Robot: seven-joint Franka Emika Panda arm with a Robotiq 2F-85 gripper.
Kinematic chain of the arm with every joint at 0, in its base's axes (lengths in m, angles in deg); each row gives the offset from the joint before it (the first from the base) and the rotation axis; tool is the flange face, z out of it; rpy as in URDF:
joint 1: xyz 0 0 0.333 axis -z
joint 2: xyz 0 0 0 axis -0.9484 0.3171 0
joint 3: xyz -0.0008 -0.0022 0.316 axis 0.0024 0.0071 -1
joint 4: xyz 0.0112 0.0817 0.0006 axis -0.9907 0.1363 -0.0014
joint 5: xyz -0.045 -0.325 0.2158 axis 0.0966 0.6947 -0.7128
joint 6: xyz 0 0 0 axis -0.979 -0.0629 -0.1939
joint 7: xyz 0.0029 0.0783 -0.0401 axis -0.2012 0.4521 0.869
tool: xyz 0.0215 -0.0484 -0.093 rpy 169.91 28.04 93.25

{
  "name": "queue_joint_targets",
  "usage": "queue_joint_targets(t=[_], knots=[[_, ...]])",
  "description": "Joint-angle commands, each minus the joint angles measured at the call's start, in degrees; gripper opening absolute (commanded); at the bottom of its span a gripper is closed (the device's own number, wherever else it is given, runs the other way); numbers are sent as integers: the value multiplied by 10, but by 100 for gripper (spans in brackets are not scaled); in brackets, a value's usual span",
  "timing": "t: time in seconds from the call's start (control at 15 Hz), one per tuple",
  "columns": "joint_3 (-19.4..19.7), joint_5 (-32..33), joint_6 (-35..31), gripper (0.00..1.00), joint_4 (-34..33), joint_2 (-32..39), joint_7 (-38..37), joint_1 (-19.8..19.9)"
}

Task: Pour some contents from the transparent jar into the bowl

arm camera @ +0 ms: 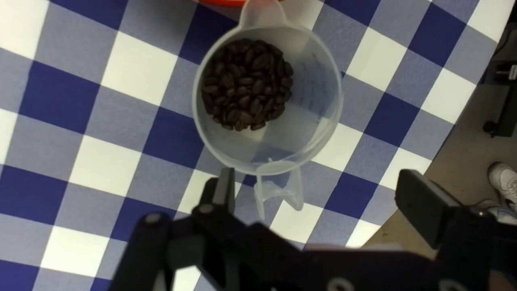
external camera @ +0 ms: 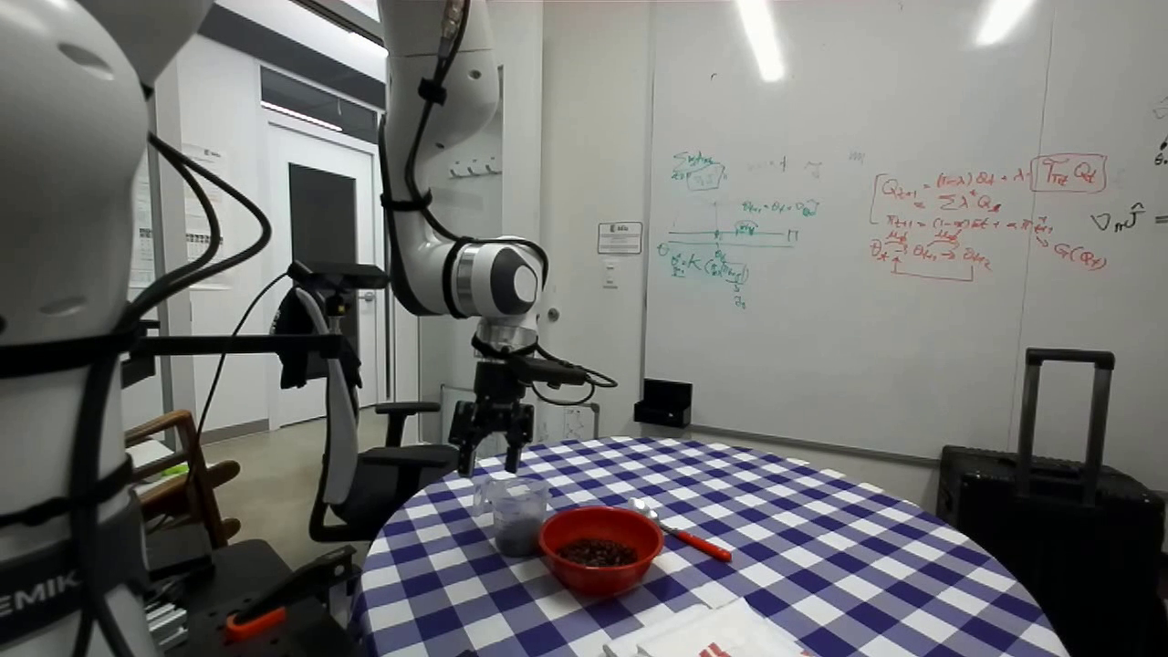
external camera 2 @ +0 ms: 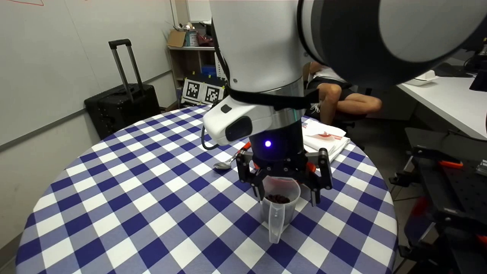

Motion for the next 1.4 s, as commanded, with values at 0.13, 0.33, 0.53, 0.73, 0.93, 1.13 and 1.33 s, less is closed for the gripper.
queue_joint_targets(t=[0.13,0.33,0.53,0.73,0.93,1.13,1.33], knots=[[-2,15,1,100,-34,26,10,11],[-6,11,3,99,-45,35,20,17],[-9,7,4,95,-52,42,32,21],[-13,3,5,95,-57,49,41,24],[-19,1,6,68,-61,54,45,24],[-23,2,5,53,-63,60,43,21],[-26,2,6,30,-64,63,42,22]])
